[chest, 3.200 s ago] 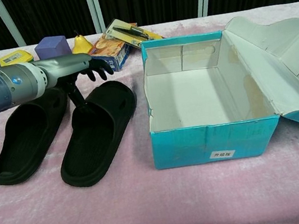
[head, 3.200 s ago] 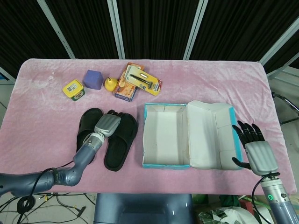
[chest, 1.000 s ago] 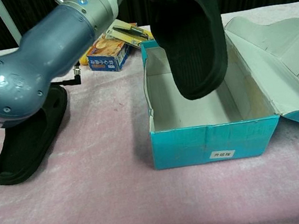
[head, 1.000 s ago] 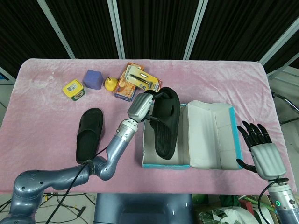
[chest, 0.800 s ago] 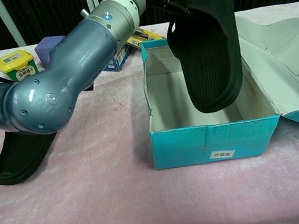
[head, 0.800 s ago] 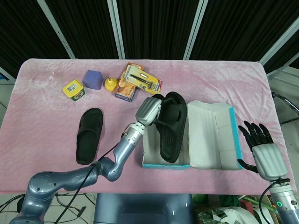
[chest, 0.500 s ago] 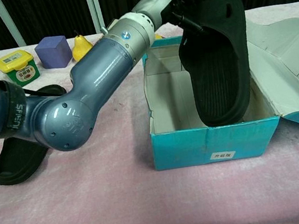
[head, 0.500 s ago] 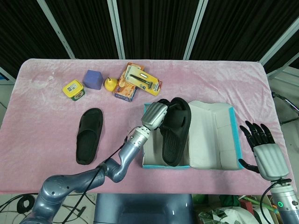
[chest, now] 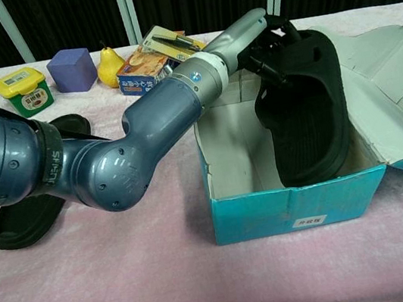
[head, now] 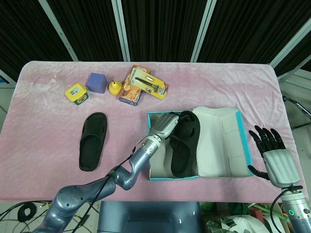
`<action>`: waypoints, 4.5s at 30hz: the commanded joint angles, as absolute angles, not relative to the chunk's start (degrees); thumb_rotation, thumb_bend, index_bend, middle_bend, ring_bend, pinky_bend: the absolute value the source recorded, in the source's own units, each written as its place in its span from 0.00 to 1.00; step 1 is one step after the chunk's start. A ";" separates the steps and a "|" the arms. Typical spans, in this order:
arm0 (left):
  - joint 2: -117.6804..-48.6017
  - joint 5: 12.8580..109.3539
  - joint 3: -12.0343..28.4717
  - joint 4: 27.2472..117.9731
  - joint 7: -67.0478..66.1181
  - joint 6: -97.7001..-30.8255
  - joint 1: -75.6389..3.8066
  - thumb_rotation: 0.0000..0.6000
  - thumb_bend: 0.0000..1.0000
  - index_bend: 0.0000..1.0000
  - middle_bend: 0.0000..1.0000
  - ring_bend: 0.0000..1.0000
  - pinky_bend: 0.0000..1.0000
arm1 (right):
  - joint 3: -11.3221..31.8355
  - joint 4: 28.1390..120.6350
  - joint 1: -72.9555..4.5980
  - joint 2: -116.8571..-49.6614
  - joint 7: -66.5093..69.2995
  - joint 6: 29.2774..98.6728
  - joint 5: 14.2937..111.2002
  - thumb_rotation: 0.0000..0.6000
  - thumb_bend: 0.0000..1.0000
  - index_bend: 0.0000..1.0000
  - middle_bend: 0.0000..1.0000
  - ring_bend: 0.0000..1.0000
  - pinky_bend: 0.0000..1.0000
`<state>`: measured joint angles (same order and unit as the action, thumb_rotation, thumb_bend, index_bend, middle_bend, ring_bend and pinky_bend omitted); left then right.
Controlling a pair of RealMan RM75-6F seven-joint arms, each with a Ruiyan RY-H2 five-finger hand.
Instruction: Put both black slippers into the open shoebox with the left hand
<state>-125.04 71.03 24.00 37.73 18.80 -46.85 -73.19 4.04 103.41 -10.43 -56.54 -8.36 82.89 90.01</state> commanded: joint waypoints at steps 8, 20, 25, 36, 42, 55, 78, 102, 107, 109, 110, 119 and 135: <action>-124.24 65.84 24.29 37.00 6.94 -40.32 -73.70 1.00 0.00 0.32 0.47 0.39 0.31 | 4.00 102.89 -10.36 -56.64 -7.56 82.66 89.88 1.00 0.08 0.00 0.00 0.00 0.01; -121.53 60.57 24.94 42.03 -3.88 -37.32 -73.14 1.00 0.00 0.04 0.12 0.05 0.16 | 3.96 102.50 -10.07 -56.67 -6.61 82.87 89.86 1.00 0.08 0.00 0.00 0.00 0.01; -119.36 61.18 24.51 45.31 -4.74 -38.29 -72.40 1.00 0.00 0.00 0.01 0.00 0.09 | 3.94 102.54 -9.92 -56.66 -6.42 83.03 89.93 1.00 0.08 0.00 0.00 0.00 0.01; -112.39 59.50 22.22 53.00 -10.99 -35.51 -71.38 0.92 0.00 0.00 0.00 0.00 0.00 | 3.98 103.11 -9.87 -56.59 -6.69 83.11 90.21 1.00 0.08 0.00 0.00 0.00 0.01; -108.25 57.86 21.97 60.08 -13.47 -38.26 -69.46 0.90 0.00 0.00 0.00 0.00 0.00 | 4.04 103.26 -9.87 -56.67 -6.72 83.06 90.20 1.00 0.08 0.00 0.00 0.00 0.01; -93.03 56.68 19.41 86.06 -24.83 -52.75 -61.22 0.92 0.00 0.08 0.02 0.00 0.09 | 4.45 103.05 -10.36 -56.95 -6.39 82.74 90.39 1.00 0.08 0.00 0.00 0.00 0.01; -78.77 30.45 9.59 98.00 -44.87 -60.85 -53.23 1.00 0.00 0.10 0.14 0.10 0.12 | 4.43 100.40 -11.59 -58.87 -3.59 81.75 91.31 1.00 0.08 0.00 0.00 0.00 0.01; -75.22 23.26 7.02 97.49 -41.37 -54.20 -53.98 1.00 0.00 0.08 0.16 0.11 0.15 | 4.76 99.44 -12.24 -59.69 -3.43 80.64 90.02 1.00 0.08 0.00 0.00 0.00 0.01; -75.96 22.22 5.28 95.08 -42.28 -54.82 -54.20 1.00 0.00 0.08 0.16 0.11 0.15 | 4.92 99.46 -12.60 -59.75 -3.45 80.34 89.98 1.00 0.08 0.00 0.00 0.00 0.01; -76.96 21.39 4.76 93.44 -42.84 -54.64 -54.57 1.00 0.00 0.08 0.16 0.11 0.15 | 4.91 99.49 -12.60 -59.77 -3.46 80.38 89.97 1.00 0.08 0.00 0.00 0.00 0.01; -77.89 20.84 4.49 92.09 -43.23 -54.57 -54.85 1.00 0.00 0.08 0.17 0.11 0.15 | 4.87 99.51 -12.54 -59.78 -3.46 80.42 89.93 1.00 0.08 0.00 0.00 0.00 0.02; -83.40 15.68 4.27 83.84 -45.57 -52.27 -57.22 1.00 0.00 0.08 0.17 0.11 0.15 | 4.88 99.55 -12.13 -59.63 -3.58 80.82 89.19 1.00 0.08 0.00 0.00 0.00 0.01; -83.73 19.99 6.08 82.57 -38.89 -50.63 -55.63 1.00 0.02 0.34 0.46 0.41 0.41 | 4.88 99.58 -12.08 -59.54 -3.75 80.59 88.64 1.00 0.08 0.00 0.00 0.00 0.02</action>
<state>-84.13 18.67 5.69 82.01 -40.27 -49.78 -56.42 4.88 99.58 -12.08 -59.54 -3.74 80.60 88.64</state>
